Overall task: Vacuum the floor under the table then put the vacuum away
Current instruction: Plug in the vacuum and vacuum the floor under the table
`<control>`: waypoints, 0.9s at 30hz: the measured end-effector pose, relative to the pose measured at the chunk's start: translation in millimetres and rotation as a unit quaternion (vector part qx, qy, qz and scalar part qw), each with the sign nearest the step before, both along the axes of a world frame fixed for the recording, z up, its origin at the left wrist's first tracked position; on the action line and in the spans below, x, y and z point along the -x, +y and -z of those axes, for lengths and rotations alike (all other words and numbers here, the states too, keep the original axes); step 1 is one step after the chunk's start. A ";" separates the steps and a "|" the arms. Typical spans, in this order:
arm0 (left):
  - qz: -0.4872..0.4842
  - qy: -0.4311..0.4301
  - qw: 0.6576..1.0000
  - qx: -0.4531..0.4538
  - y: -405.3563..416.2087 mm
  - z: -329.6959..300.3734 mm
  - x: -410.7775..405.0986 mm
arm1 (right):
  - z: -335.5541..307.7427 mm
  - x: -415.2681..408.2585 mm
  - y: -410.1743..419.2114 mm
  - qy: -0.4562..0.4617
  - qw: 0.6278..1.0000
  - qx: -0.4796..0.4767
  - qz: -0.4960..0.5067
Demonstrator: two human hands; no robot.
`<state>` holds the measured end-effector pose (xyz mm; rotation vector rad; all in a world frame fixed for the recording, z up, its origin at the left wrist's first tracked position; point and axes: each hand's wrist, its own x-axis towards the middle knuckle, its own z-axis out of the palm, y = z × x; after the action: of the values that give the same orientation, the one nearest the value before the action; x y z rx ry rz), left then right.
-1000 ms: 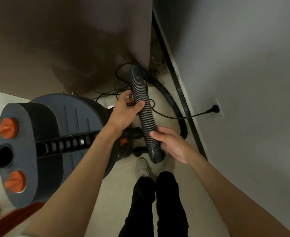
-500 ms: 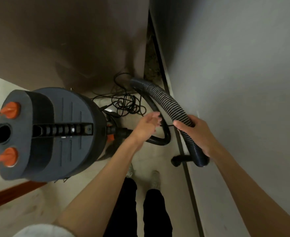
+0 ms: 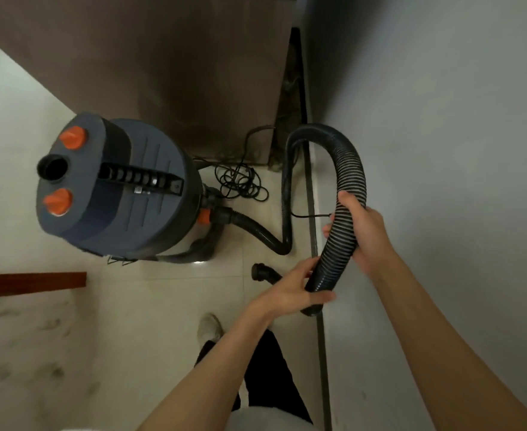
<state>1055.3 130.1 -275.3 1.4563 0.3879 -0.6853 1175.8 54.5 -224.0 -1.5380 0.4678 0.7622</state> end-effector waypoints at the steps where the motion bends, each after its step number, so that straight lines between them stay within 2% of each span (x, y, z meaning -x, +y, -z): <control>1: -0.007 -0.002 1.000 -0.009 0.7 -4.5 7.8 | -3.5 8.0 -0.6 0.013 1.000 -0.009 -0.009; 7: 0.008 0.009 1.000 -0.029 11.8 -18.9 81.5 | -18.4 74.4 6.2 0.020 0.996 0.009 -0.088; 10: 0.017 0.015 0.999 -0.031 23.4 -20.7 130.5 | -19.2 117.2 9.5 0.046 0.995 0.009 -0.092; 18: 0.072 0.026 0.993 -0.092 53.2 -32.6 274.4 | -17.1 249.2 2.8 0.151 0.979 -0.123 0.064; 23: 0.117 0.032 0.989 -0.088 61.1 -58.6 336.8 | -29.1 315.8 -9.4 0.187 0.963 -0.138 0.134; 27: 0.140 0.034 0.983 -0.113 62.4 -84.4 372.3 | -42.3 343.1 -24.3 0.199 0.956 -0.161 0.146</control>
<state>683.0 192.5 -190.9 1.7254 0.3228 -0.9423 832.6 30.2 -181.6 -0.9826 0.8075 0.8691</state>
